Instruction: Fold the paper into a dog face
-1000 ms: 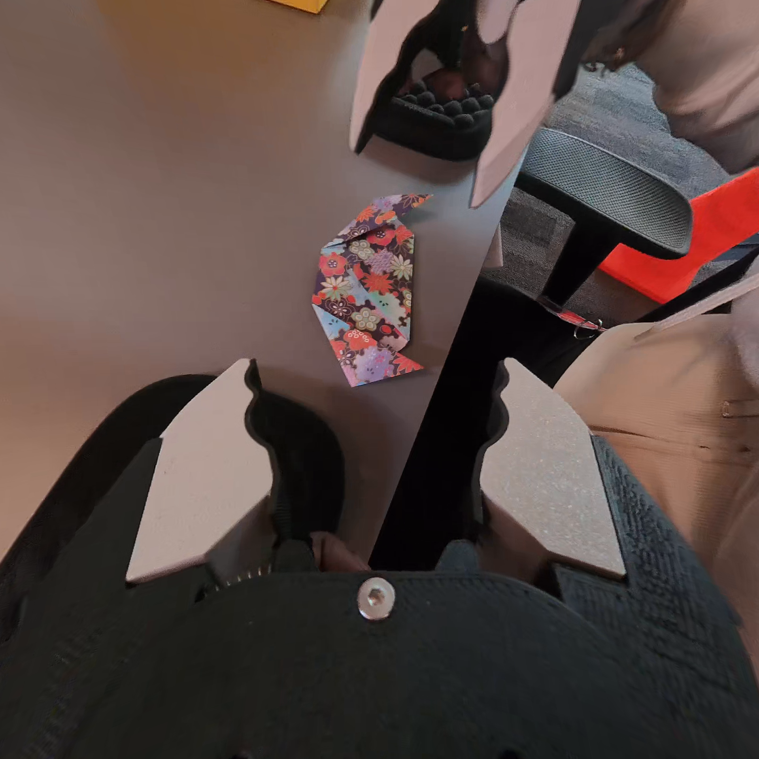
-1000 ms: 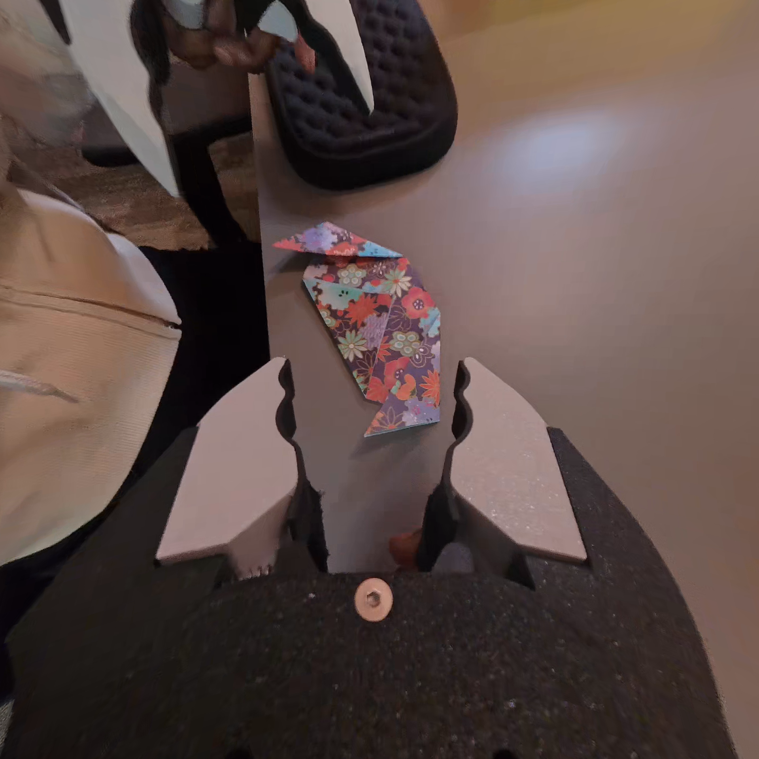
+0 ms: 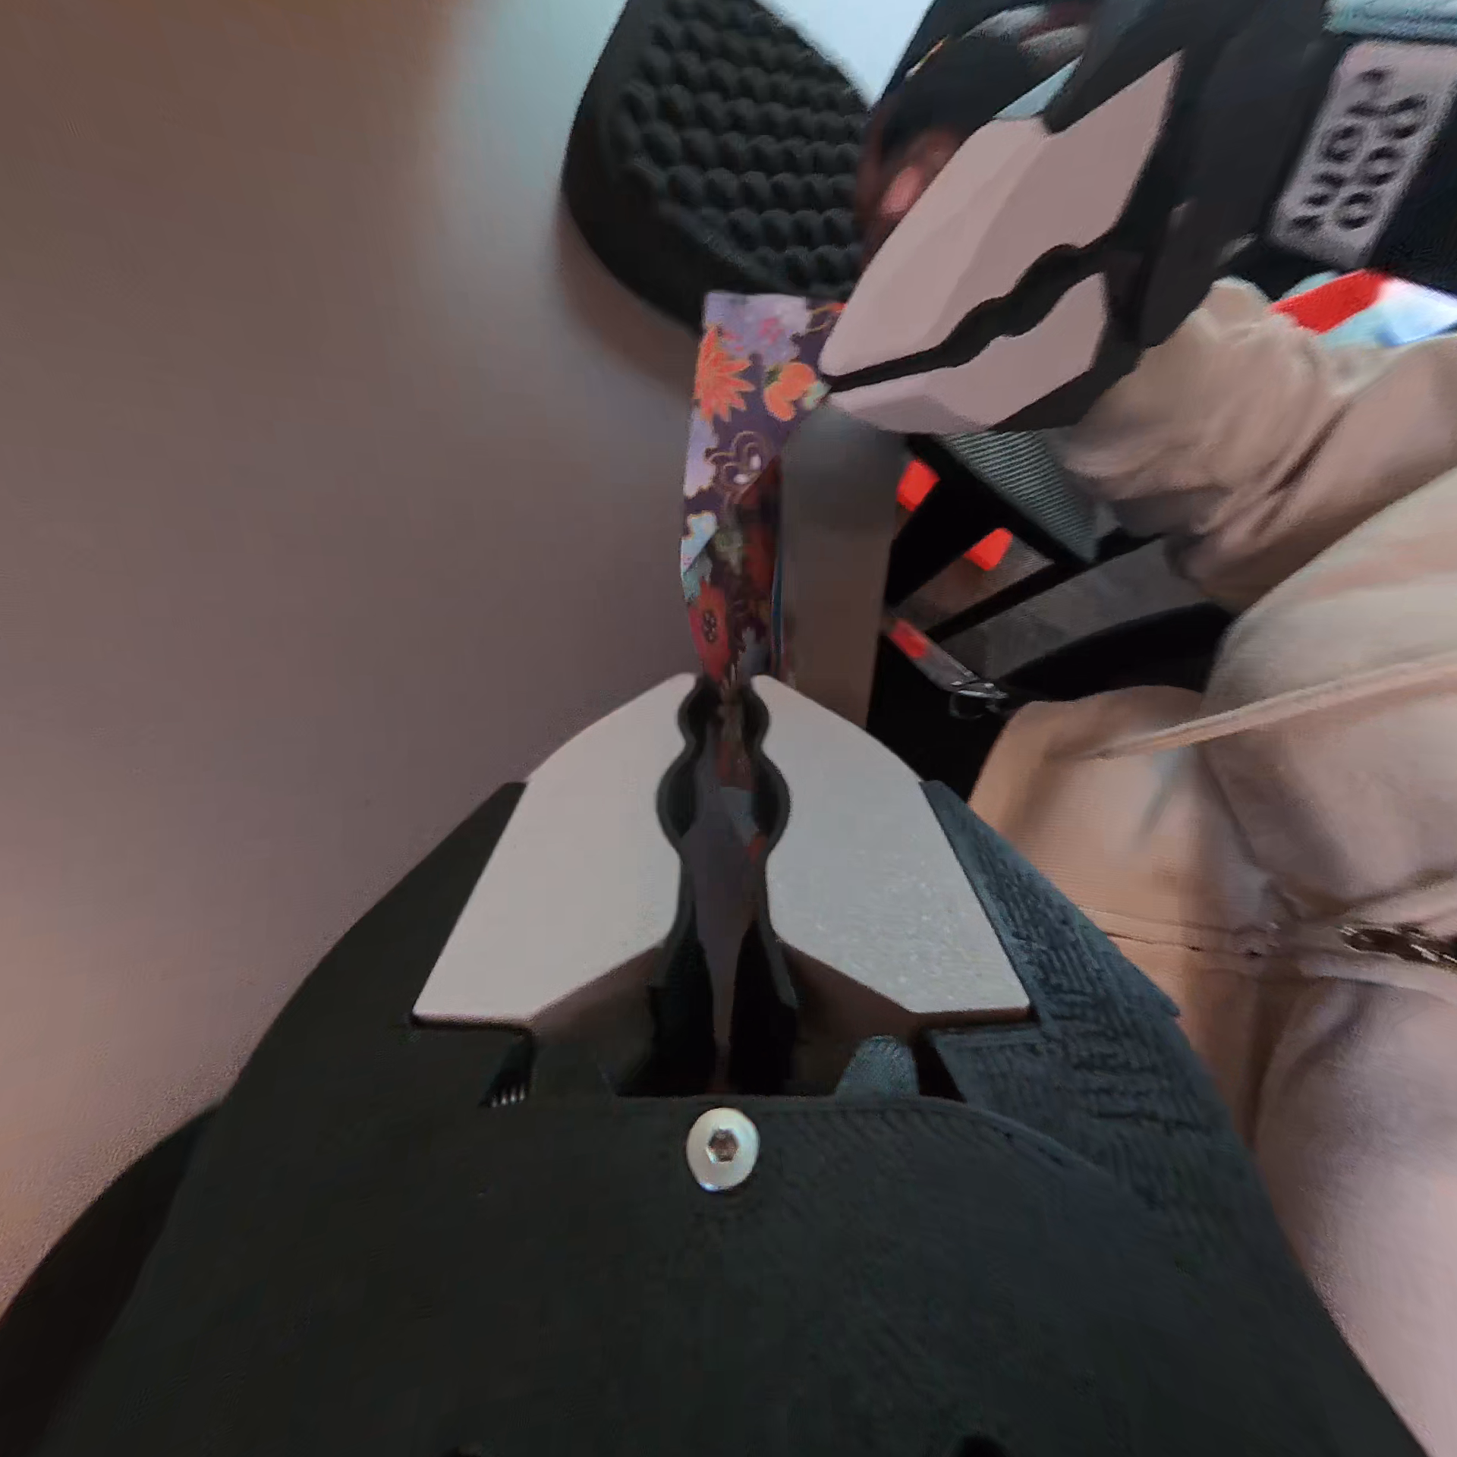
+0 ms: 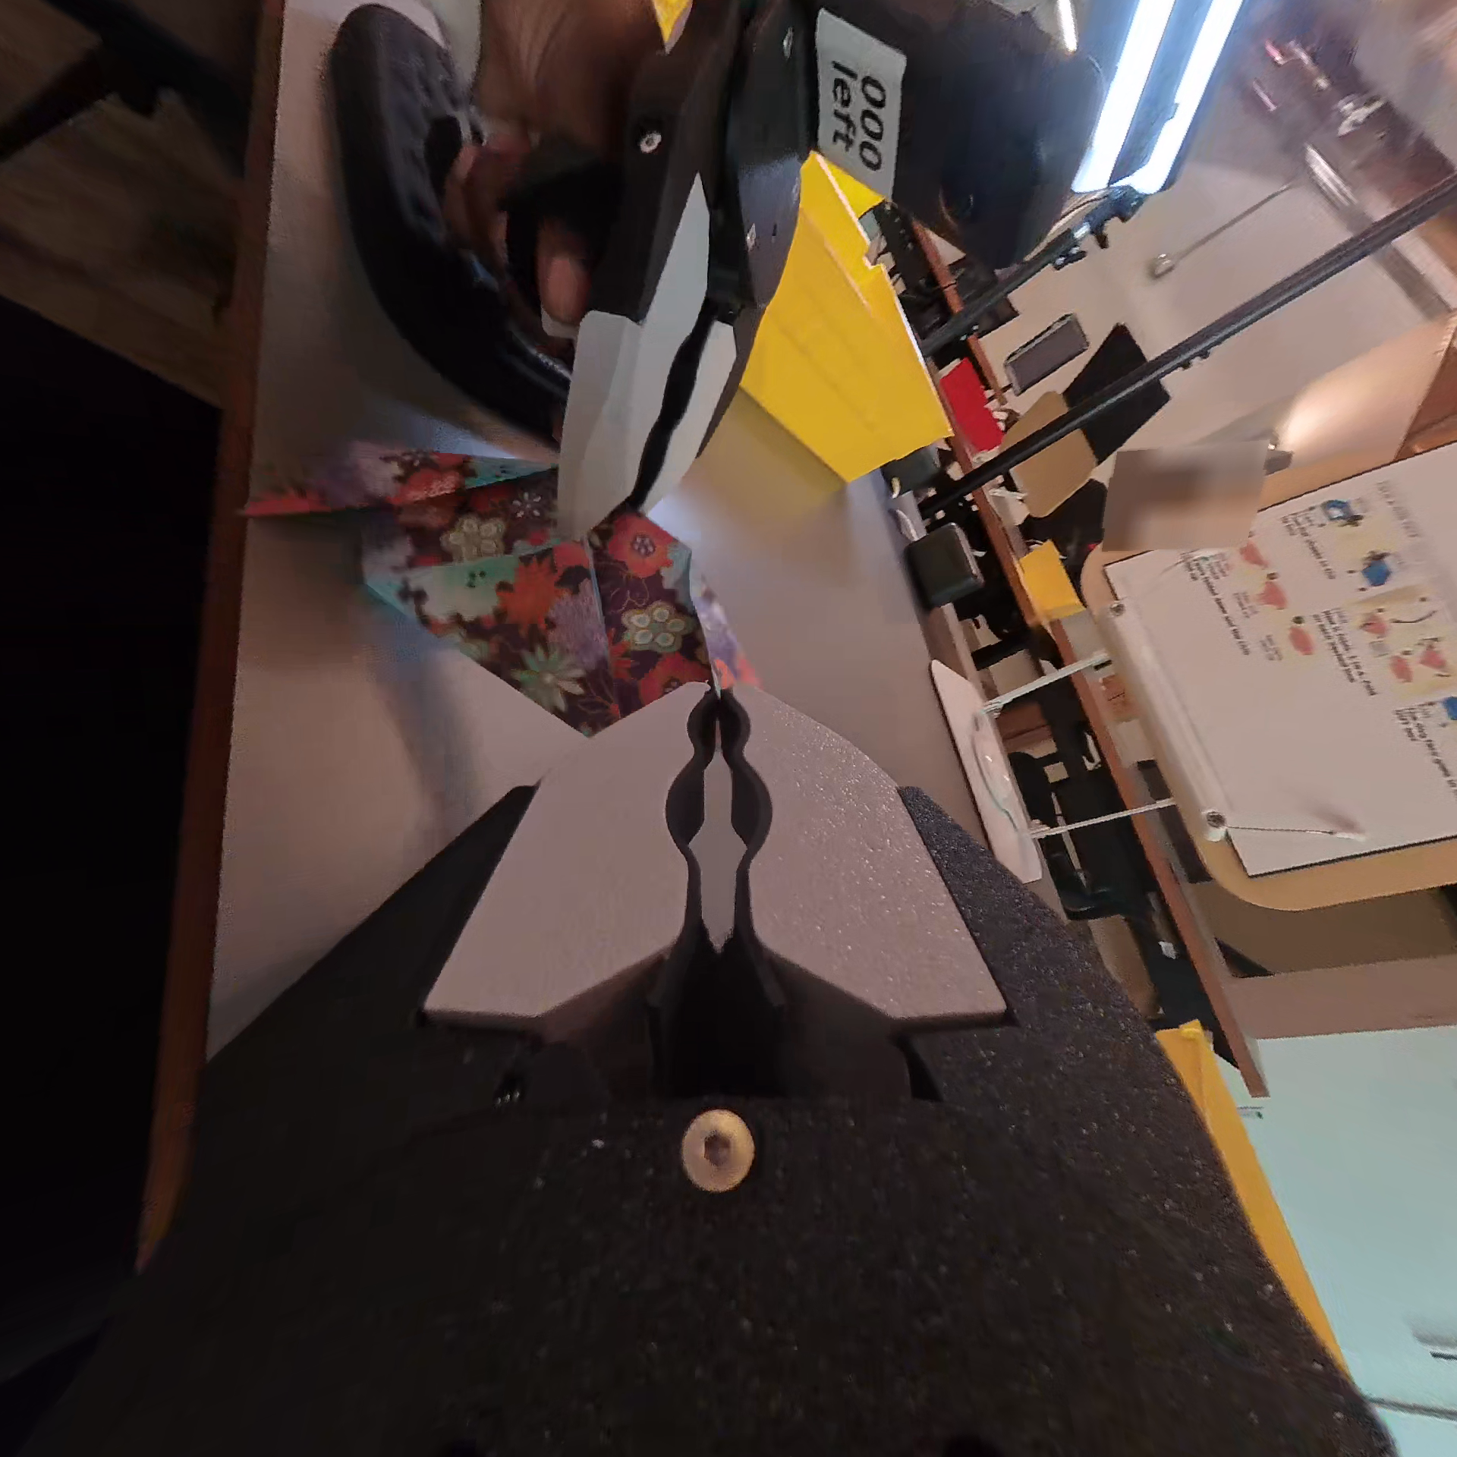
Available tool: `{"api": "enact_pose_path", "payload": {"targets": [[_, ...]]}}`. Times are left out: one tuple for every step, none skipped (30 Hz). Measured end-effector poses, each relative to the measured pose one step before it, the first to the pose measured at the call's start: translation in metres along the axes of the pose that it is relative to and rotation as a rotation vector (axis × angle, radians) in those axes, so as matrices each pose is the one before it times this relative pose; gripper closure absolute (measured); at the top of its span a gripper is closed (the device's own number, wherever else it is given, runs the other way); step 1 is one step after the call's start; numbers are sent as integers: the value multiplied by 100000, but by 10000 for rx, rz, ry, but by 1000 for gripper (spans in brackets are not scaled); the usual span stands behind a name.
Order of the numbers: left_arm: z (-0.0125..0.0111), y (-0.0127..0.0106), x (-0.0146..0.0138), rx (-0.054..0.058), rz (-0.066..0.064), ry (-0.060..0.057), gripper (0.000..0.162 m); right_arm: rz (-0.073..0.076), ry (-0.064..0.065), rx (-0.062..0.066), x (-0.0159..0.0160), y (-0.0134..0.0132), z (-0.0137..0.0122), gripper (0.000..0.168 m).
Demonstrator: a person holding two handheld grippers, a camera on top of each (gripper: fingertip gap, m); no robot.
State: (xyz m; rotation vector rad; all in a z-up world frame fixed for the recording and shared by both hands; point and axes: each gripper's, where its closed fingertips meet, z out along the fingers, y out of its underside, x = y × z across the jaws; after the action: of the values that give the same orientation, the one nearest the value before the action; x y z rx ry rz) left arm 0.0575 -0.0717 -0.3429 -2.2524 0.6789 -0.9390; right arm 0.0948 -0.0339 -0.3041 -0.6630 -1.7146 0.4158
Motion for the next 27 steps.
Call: {"api": "enact_pose_path", "payload": {"targets": [[-250, -586, 397, 299, 113, 318, 162, 120, 136, 15, 338, -46, -54, 167], [-367, -636, 214, 322, 112, 151, 162, 343, 161, 86, 475, -103, -68, 166], [-491, -787, 236, 396, 99, 132, 162, 693, 293, 193, 782, -202, -176, 161], [-624, -977, 261, 522, 42, 135, 162, 987, 318, 382, 949, -440, -291, 150], [-728, -1128, 209, 595, -34, 116, 162, 1313, 347, 539, 1111, -623, -365, 138], [-793, -1157, 161, 613, -77, 108, 162, 1631, 164, 611, 959, -714, -288, 124], [-786, -1216, 118, 645, -129, 90, 162, 1955, -49, 497, 683, -563, -93, 116], [-708, -1226, 99, 649, -195, 83, 162, 2117, -339, 319, 192, -277, 168, 111], [-562, -1035, 275, 530, -159, 177, 162, 1901, -866, 276, -691, -222, 374, 104], [-378, -768, 438, 367, -97, 240, 162, 1450, -1016, 278, -1032, -139, 510, 108], [-185, -518, 385, 241, -104, 160, 162, 1013, -705, 266, -728, -52, 604, 115], [-40, -337, 420, 170, -92, 155, 162, 644, -378, 205, -334, -4, 631, 119], [70, -161, 491, 104, -90, 217, 162, 334, -264, 148, -234, -64, 612, 124], [145, -3, 456, 34, -138, 220, 162, 138, -268, 127, -285, -123, 598, 127], [160, 94, 339, -21, -157, 163, 162, 44, -250, 19, -295, -17, 591, 130], [156, 154, 227, -66, -82, 107, 162, -23, -219, -77, -288, 80, 523, 134], [133, 169, 158, -99, -2, 63, 162, -118, -222, -63, -326, 52, 411, 146], [97, 90, 125, -87, 32, 44, 162, -202, -160, -8, -274, 5, 265, 163], [33, -100, 173, 0, 82, 62, 162, -122, 55, 115, 29, -129, 132, 168], [-49, -347, 275, 118, 186, 86, 162, 6, 51, 250, 89, -310, 1, 168], [-98, -536, 286, 232, 261, 34, 155, 108, -11, 463, 75, -579, -118, 168], [-167, -736, 90, 362, 307, -141, 138, 211, 21, 795, 151, -1014, -285, 168], [-220, -770, -281, 422, 400, -419, 120, 295, 51, 1064, 246, -1363, -412, 168], [-234, -686, -649, 449, 534, -693, 104, 308, -11, 1137, 161, -1448, -422, 168], [-190, -502, -812, 452, 620, -831, 96, 221, -25, 1152, 90, -1389, -362, 168], [-69, -326, -560, 474, 612, -712, 90, 89, -61, 1049, -49, -1162, -259, 168], [103, -238, -74, 596, 431, -437, 89, -25, 84, 913, 61, -936, -175, 168]]}}
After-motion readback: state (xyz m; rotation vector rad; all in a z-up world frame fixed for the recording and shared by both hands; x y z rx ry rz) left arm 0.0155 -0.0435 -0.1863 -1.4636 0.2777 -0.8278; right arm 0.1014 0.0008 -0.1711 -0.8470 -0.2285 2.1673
